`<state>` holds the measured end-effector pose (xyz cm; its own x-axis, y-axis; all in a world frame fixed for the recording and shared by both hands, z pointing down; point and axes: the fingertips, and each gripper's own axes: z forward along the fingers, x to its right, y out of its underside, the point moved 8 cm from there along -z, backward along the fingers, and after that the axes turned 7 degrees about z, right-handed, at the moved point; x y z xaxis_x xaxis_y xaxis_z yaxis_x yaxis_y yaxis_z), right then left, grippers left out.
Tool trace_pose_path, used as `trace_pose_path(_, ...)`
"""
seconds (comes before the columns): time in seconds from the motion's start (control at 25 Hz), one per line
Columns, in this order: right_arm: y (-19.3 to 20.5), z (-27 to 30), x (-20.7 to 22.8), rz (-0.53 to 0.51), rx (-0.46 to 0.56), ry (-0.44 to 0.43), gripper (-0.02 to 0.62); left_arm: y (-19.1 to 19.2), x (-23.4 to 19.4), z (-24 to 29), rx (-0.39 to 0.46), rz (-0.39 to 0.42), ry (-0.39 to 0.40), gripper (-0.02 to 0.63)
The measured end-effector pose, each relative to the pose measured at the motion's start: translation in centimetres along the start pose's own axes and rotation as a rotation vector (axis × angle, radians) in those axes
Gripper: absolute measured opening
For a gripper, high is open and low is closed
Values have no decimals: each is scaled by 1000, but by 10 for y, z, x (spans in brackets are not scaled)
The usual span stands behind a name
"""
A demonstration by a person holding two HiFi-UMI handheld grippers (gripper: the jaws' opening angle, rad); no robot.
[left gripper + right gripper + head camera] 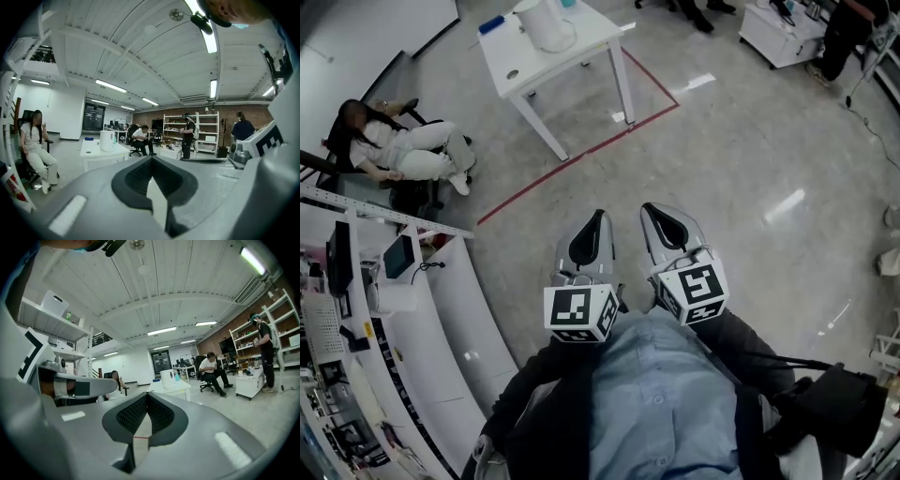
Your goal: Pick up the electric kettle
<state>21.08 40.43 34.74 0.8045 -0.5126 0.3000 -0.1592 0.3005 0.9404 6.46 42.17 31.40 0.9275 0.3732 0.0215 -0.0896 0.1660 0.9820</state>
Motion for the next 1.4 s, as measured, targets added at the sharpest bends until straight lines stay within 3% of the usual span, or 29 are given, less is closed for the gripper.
trace_pose_path(0.28, 12, 3, 28, 51, -33, 27, 26, 6, -2, 19, -29, -14, -33, 3)
trace_pose_path(0.48, 11, 32, 31, 26, -63, 21, 25, 15, -19, 39, -35, -38, -28, 3)
trace_pose_path(0.88, -10, 142, 23, -33, -86, 9, 25, 14, -112, 98, -1, -102, -37, 3)
trace_pose_path(1.4, -43, 266, -17, -104, -67, -20, 25, -10, -230, 137, 102, -112, -59, 3)
